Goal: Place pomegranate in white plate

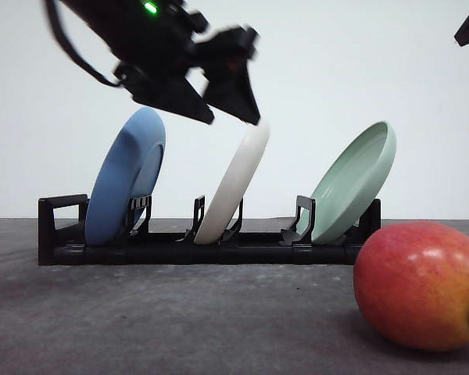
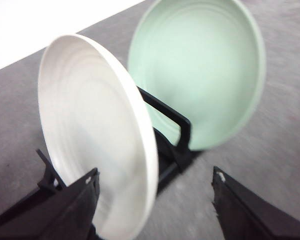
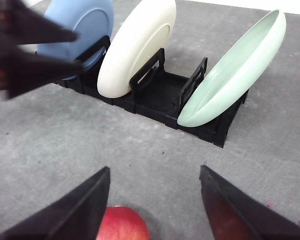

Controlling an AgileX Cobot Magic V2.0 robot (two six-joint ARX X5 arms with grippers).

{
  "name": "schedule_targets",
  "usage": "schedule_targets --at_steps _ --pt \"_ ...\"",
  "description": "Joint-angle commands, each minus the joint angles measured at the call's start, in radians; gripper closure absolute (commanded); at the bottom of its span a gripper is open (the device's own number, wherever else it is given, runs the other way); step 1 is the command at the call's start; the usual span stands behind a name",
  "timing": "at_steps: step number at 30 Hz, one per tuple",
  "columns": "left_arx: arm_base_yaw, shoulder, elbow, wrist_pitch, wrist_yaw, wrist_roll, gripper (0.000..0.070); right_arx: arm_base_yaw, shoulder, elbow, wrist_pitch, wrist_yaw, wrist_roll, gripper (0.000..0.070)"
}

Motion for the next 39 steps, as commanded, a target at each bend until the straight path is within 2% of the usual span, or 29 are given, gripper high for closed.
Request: schedule_targets --at_steps 1,8,13,20,24,31,39 --pt "-0.011 0.054 0.04 0.012 -0.015 -0.022 0.0271 0.005 0.002 0.019 0.014 0.0 -0.004 0.0337" --pt "-0.009 0.221 0.16 -0.007 -0.086 -0.03 0.0271 0.005 0.002 0.019 0.014 0.0 -0.004 0.0337" --pt "-0.008 0.275 0.2 -0.011 -0.09 -0.033 0.0292 0.005 0.002 0.019 0.014 0.0 -0.004 0.0337" --pt "-0.008 0.278 0.202 -0.013 -0.111 -0.033 0.061 0.005 0.002 0.019 0.014 0.0 -0.004 0.0337" --pt "-0.009 0.278 0.202 -0.013 -0.111 -0.035 0.0687 0.005 0.002 0.019 0.014 0.0 -0.004 0.0337" --pt "-0.013 0.262 0.206 -0.014 -0.111 -0.135 0.0687 0.005 0.002 0.019 0.014 0.0 -0.004 0.0337" --pt "-0.013 0.172 0.206 -0.015 -0.11 -0.193 0.0688 0.005 0.002 0.019 0.014 -0.001 -0.003 0.0337"
